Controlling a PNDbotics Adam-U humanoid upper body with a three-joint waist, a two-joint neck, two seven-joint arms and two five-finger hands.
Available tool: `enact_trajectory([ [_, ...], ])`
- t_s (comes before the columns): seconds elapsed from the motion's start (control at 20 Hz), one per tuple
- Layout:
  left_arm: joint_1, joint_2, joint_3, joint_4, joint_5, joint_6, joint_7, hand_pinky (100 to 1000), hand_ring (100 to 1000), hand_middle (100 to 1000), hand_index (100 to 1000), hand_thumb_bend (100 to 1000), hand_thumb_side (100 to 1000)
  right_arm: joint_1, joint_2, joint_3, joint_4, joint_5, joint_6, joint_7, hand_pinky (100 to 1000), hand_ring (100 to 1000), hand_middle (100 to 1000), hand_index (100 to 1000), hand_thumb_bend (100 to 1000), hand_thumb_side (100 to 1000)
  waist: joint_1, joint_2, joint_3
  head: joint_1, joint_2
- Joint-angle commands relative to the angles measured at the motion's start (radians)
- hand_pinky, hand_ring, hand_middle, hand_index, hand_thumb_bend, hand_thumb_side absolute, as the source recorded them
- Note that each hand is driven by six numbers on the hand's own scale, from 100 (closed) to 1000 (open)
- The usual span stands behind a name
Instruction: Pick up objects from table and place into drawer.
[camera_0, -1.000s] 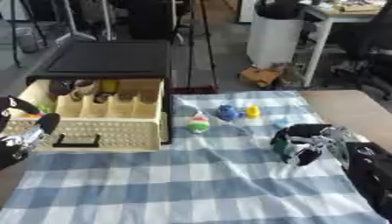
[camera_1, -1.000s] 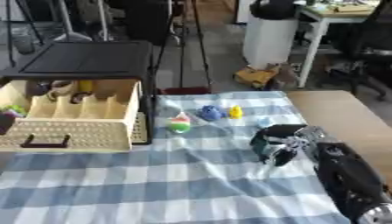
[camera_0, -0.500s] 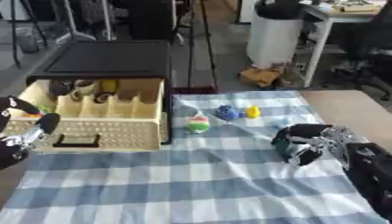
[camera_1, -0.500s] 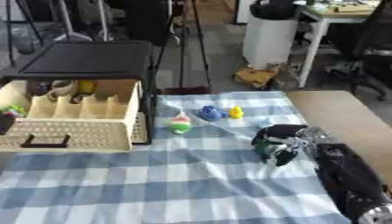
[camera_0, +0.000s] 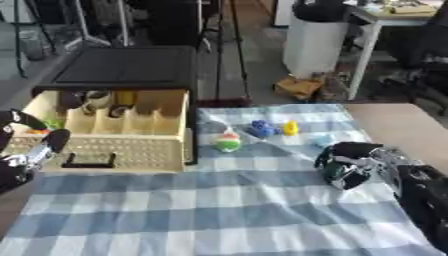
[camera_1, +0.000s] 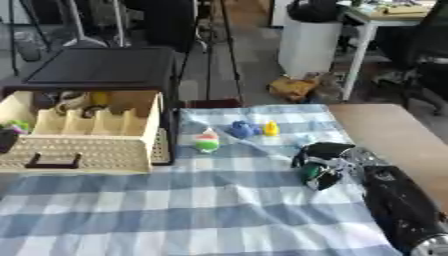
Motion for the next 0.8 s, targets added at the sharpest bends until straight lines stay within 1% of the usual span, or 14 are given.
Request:
enact_trajectory([
  [0.05, -0.008, 0.023, 0.012, -0.019, -0.003, 0.000, 0.003, 246, 100, 106, 691, 480, 1000, -0.016, -0.035, -0.007, -0.005, 0.007, 0.004, -0.019, 336, 397, 549, 788, 100, 185, 0.002, -0.008, 0.000, 0.001, -0.004],
  [0.3, -0.008, 0.024, 0.012, -0.019, -0.003, 0.000, 0.003, 247, 100, 105, 690, 480, 1000, -0.016, -0.034, -0.008, -0.007, 0.007, 0.005, -0.038, 282, 355, 522, 775, 100, 178, 0.002, -0.008, -0.001, 0.001, -0.005],
  [0.45, -0.007, 0.024, 0.013, -0.019, -0.004, 0.000, 0.003, 247, 100, 105, 691, 481, 1000, -0.017, -0.034, -0.009, -0.008, 0.005, 0.004, -0.042, 274, 347, 517, 771, 100, 180, 0.002, -0.008, -0.001, 0.000, -0.005],
  [0.5, -0.007, 0.024, 0.013, -0.019, -0.004, 0.000, 0.003, 247, 100, 105, 691, 481, 1000, -0.017, -0.034, -0.009, -0.009, 0.005, 0.004, -0.044, 332, 394, 545, 778, 100, 193, 0.002, -0.009, -0.002, 0.000, -0.005],
  [0.55, -0.007, 0.024, 0.013, -0.019, -0.004, 0.000, 0.003, 247, 100, 105, 691, 481, 1000, -0.017, -0.035, -0.009, -0.011, 0.005, 0.004, -0.047, 332, 394, 545, 778, 100, 194, 0.002, -0.009, -0.002, 0.000, -0.005],
  [0.6, -0.007, 0.024, 0.014, -0.019, -0.004, 0.001, 0.003, 247, 100, 105, 691, 481, 1000, -0.017, -0.036, -0.008, -0.014, 0.007, 0.003, -0.053, 514, 572, 679, 821, 100, 246, 0.002, -0.009, -0.002, 0.000, -0.006],
  [0.7, -0.006, 0.024, 0.014, -0.019, -0.004, 0.001, 0.003, 247, 100, 105, 691, 481, 1000, -0.014, -0.038, -0.008, -0.020, 0.013, 0.002, -0.058, 669, 738, 793, 873, 100, 311, 0.002, -0.009, -0.003, 0.000, -0.006],
  [0.75, -0.006, 0.024, 0.014, -0.019, -0.004, 0.001, 0.003, 247, 100, 105, 691, 481, 1000, -0.014, -0.039, -0.009, -0.022, 0.014, 0.000, -0.055, 683, 750, 802, 877, 100, 314, 0.002, -0.009, -0.003, 0.000, -0.006],
  [0.8, -0.006, 0.025, 0.014, -0.019, -0.005, 0.001, 0.003, 247, 100, 105, 691, 481, 1000, -0.012, -0.042, -0.008, -0.025, 0.013, -0.002, -0.047, 761, 820, 863, 909, 100, 334, 0.001, -0.009, -0.003, 0.000, -0.005],
])
